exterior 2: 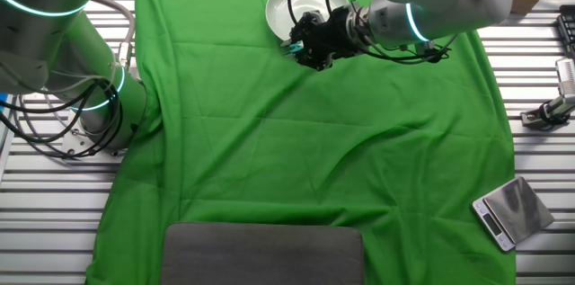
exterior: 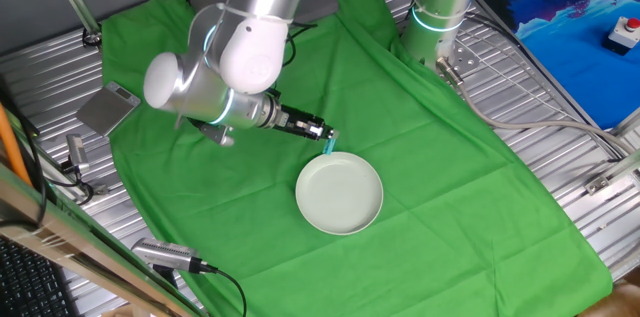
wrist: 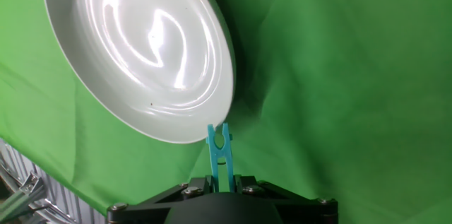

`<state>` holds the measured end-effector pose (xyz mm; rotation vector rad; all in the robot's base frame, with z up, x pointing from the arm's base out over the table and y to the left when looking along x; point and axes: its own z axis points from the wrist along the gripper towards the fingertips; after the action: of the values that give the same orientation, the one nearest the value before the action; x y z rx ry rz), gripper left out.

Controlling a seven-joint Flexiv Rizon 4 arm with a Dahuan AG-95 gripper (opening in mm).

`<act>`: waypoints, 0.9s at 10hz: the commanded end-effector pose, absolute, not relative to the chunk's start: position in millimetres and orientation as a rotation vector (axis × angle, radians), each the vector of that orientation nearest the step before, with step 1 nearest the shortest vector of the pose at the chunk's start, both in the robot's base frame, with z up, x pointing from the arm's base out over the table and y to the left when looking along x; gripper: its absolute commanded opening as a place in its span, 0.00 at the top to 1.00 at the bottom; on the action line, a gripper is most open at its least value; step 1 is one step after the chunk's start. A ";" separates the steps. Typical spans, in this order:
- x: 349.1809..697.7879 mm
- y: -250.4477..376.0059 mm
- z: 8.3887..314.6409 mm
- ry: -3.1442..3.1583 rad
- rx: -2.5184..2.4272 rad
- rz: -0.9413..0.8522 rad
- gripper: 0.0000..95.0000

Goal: Use a clamp

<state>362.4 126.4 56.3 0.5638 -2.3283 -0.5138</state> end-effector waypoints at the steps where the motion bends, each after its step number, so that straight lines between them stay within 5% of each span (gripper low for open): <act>1: 362.3 128.1 55.9 -2.333 0.534 -0.511 1.00; 9: 363.1 134.6 53.7 -2.338 0.518 -0.514 1.00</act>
<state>363.2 134.7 53.5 0.5173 -2.3383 -0.5132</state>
